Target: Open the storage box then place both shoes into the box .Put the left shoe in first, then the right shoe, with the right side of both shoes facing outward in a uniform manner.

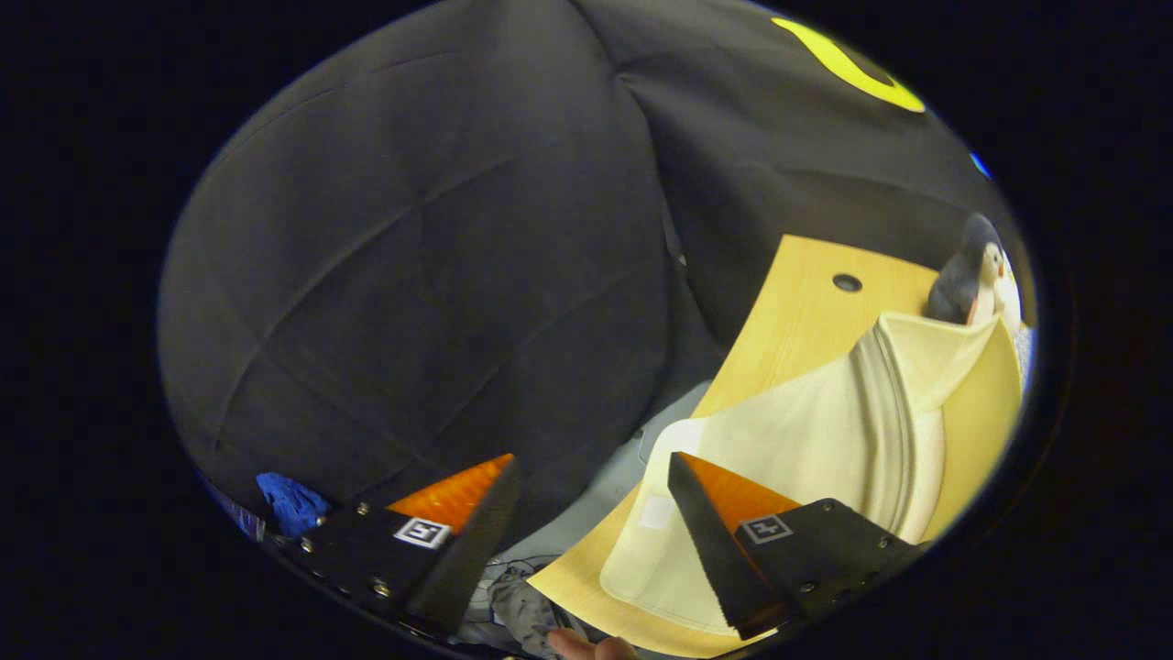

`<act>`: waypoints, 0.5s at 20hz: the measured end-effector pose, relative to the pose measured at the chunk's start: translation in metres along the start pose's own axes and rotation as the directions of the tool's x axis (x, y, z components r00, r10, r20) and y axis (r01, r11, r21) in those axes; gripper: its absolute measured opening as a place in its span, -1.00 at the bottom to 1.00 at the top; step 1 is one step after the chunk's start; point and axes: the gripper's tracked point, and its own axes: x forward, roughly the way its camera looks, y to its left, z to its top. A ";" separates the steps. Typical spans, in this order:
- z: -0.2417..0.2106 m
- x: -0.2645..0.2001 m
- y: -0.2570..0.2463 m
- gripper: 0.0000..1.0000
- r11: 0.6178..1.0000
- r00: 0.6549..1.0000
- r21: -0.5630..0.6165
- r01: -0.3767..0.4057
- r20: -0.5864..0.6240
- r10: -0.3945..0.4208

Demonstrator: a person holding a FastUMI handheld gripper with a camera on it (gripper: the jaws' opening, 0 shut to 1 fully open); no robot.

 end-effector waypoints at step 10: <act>0.071 -0.139 -0.072 0.97 0.999 0.983 0.031 0.022 0.180 -0.027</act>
